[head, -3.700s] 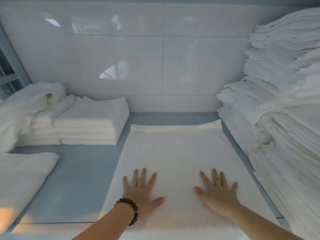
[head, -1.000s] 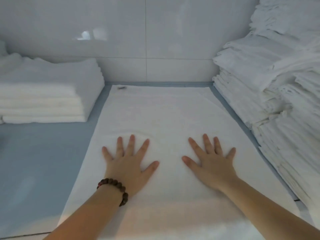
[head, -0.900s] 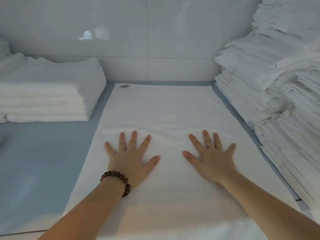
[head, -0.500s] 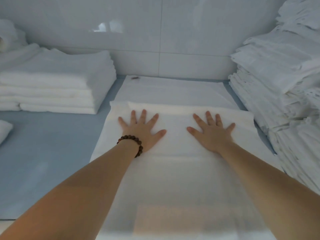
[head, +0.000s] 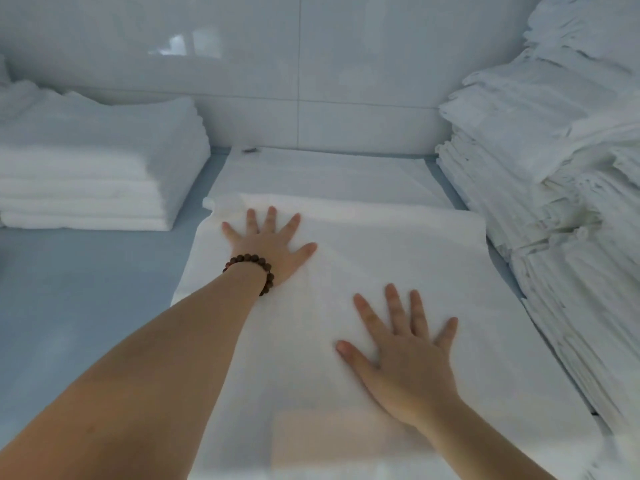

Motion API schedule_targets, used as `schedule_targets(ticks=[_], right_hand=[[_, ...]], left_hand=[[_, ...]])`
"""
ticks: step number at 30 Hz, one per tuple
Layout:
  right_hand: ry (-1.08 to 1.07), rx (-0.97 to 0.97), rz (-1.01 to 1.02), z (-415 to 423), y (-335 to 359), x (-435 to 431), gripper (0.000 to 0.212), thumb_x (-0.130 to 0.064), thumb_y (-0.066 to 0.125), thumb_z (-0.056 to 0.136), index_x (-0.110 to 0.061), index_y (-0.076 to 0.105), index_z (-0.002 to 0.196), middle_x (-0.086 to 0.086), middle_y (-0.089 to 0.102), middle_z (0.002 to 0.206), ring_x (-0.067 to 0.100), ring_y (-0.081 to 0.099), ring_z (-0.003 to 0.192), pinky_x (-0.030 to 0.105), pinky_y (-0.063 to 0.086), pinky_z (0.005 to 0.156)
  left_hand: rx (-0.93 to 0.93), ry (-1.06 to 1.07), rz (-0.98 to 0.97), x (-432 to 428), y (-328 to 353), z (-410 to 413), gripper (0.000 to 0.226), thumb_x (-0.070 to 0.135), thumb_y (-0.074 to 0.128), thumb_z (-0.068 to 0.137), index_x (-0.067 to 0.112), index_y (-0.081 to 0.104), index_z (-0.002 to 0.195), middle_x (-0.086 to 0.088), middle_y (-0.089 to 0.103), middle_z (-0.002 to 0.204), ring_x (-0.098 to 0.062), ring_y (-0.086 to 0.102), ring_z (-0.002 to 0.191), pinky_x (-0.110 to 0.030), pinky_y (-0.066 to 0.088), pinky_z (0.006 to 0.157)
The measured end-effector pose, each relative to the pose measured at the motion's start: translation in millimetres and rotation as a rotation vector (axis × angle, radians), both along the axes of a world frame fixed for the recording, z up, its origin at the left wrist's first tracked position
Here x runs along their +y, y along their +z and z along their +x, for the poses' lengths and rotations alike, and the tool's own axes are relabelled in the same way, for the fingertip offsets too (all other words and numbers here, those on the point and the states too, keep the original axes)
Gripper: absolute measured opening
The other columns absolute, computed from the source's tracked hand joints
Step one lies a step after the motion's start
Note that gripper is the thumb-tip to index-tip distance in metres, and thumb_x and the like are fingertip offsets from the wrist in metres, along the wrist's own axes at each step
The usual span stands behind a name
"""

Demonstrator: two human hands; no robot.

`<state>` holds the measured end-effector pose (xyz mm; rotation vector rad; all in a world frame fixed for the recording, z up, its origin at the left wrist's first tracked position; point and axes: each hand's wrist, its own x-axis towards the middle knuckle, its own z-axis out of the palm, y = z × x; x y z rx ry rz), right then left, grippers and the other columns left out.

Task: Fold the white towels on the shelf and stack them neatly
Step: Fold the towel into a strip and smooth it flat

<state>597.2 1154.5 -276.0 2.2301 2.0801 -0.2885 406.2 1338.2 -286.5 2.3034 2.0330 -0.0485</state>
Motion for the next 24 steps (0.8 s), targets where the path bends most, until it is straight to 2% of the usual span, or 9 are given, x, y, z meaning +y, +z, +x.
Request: schedule_targets(ticks=[3,5,7,9,11,14,18,24], right_hand=[[-0.008,-0.005,0.049,0.3,-2.8,11.9,0.075,-0.085,0.001,0.073,-0.053,-0.018,0.139,-0.006,-0.021,0.156,0.027,-0.024,0.142,0.07,-0.011,0.103],[-0.018,-0.012,0.053,0.1,-3.4,20.4,0.076,-0.085,0.001,0.073,-0.052,-0.015,0.14,-0.005,-0.019,0.156,0.027,-0.022,0.142,0.071,-0.01,0.102],[-0.023,-0.017,0.056,1.0,-3.4,28.8,0.077,-0.086,0.0,0.072,-0.053,-0.013,0.14,-0.005,-0.019,0.157,0.028,-0.021,0.143,0.072,-0.009,0.101],[-0.022,-0.021,0.054,1.4,-3.5,35.5,0.078,-0.086,-0.002,0.07,-0.053,-0.013,0.14,-0.005,-0.018,0.157,0.028,-0.019,0.143,0.073,-0.008,0.101],[-0.026,-0.022,0.058,1.5,-3.2,41.4,0.08,-0.087,-0.002,0.069,-0.053,-0.012,0.141,-0.004,-0.018,0.157,0.028,-0.017,0.143,0.073,-0.007,0.101],[-0.014,-0.022,0.056,2.2,-1.8,50.3,0.08,-0.086,-0.001,0.07,-0.052,-0.01,0.142,-0.004,-0.016,0.157,0.029,-0.016,0.144,0.073,-0.006,0.102],[0.009,-0.044,0.051,5.1,-3.2,65.6,0.078,-0.086,-0.001,0.071,-0.052,-0.011,0.141,-0.005,-0.017,0.157,0.027,-0.016,0.144,0.073,-0.004,0.102],[0.034,-0.048,0.047,9.8,-4.8,103.1,0.078,-0.085,0.0,0.072,-0.052,-0.012,0.141,-0.006,-0.019,0.157,0.027,-0.017,0.144,0.072,-0.006,0.103]], left_hand=[[-0.019,-0.055,-0.031,6.2,3.6,-1.4,0.071,0.078,0.003,0.08,0.048,-0.003,0.144,0.008,-0.006,0.158,-0.029,-0.007,0.145,-0.069,0.0,0.106],[-0.107,-0.048,-0.039,0.4,12.3,-0.6,0.062,0.069,0.007,0.088,0.046,0.002,0.146,0.007,-0.004,0.159,-0.027,-0.007,0.145,-0.068,0.001,0.107],[-0.208,0.003,-0.021,-20.9,26.7,3.3,0.055,0.057,0.011,0.095,0.042,0.005,0.147,0.004,-0.002,0.159,-0.028,-0.005,0.145,-0.067,0.001,0.109],[-0.188,-0.022,-0.02,-65.5,36.1,9.1,0.052,0.051,0.014,0.097,0.04,0.007,0.148,0.003,-0.002,0.159,-0.029,-0.005,0.145,-0.065,-0.001,0.11],[-0.146,-0.074,-0.038,-124.3,31.6,14.6,0.055,0.054,0.014,0.096,0.039,0.005,0.148,0.002,-0.007,0.159,-0.03,-0.009,0.145,-0.065,-0.004,0.109],[-0.081,-0.115,-0.068,-177.0,13.1,10.8,0.064,0.066,0.01,0.089,0.043,-0.01,0.145,0.0,-0.017,0.157,-0.031,-0.019,0.143,-0.067,-0.007,0.106],[-0.06,-0.131,-0.022,-149.6,1.6,-1.0,0.071,0.078,0.004,0.08,0.049,-0.013,0.143,0.004,-0.017,0.157,-0.029,-0.02,0.143,-0.069,-0.008,0.103],[-0.035,-0.132,-0.037,-101.1,1.3,-2.1,0.075,0.082,0.002,0.075,0.052,-0.013,0.141,0.007,-0.017,0.157,-0.027,-0.019,0.143,-0.069,-0.006,0.105]])
